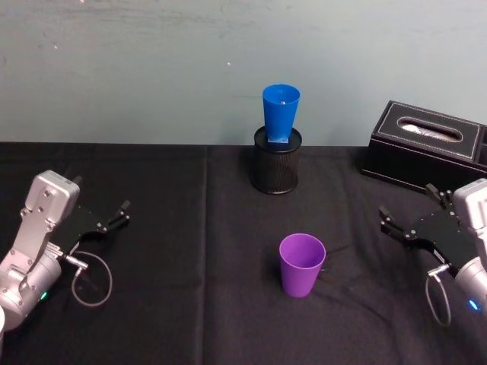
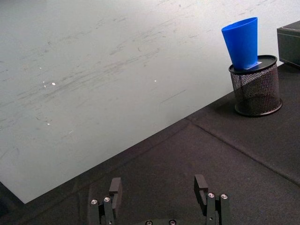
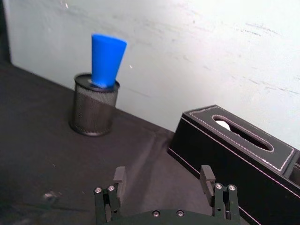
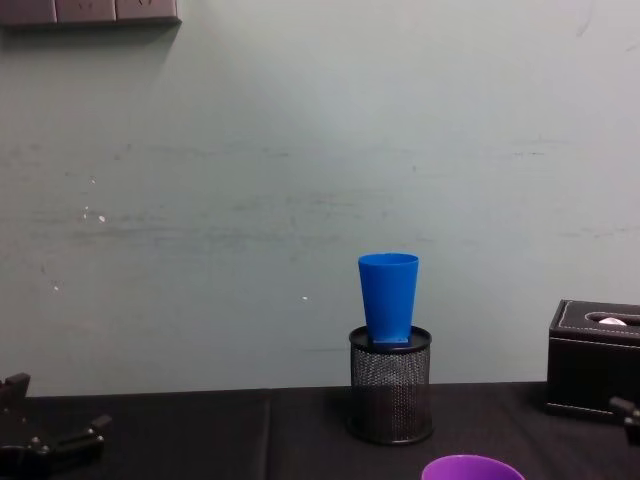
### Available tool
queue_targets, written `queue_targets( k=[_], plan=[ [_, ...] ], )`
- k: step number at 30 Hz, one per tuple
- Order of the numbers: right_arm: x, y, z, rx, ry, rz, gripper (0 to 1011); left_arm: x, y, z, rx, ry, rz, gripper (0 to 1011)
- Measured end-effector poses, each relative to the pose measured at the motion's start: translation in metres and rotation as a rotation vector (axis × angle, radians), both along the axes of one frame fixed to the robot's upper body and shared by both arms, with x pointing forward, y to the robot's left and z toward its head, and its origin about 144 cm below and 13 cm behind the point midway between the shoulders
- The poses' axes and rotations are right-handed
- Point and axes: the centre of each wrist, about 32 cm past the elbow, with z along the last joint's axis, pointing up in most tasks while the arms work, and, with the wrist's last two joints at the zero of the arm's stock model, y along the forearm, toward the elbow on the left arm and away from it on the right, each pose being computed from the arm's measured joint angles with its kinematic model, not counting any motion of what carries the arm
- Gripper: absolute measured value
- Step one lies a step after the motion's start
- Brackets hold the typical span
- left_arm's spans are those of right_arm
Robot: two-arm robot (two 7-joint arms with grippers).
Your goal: Pick up one cup with a gripper and tap it against the other cup.
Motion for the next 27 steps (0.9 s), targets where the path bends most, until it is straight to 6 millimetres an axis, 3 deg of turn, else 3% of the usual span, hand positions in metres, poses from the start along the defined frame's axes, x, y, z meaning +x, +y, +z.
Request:
queue_targets(
  k=[6, 15, 19, 27],
  plan=[
    [-0.003, -0.013, 0.004, 0.090, 0.013, 0.077, 1000, 0.000, 0.000, 0.000, 0.000, 0.000, 0.000, 1011],
    [-0.005, -0.053, 0.004, 0.184, 0.109, 0.359, 1000, 0.000, 0.000, 0.000, 0.000, 0.000, 0.000, 1011],
    [-0.004, -0.063, 0.002, 0.199, 0.151, 0.474, 1000, 0.000, 0.000, 0.000, 0.000, 0.000, 0.000, 1011],
    [0.007, -0.051, -0.001, 0.184, 0.221, 0.675, 1000, 0.000, 0.000, 0.000, 0.000, 0.000, 0.000, 1011]
  ],
)
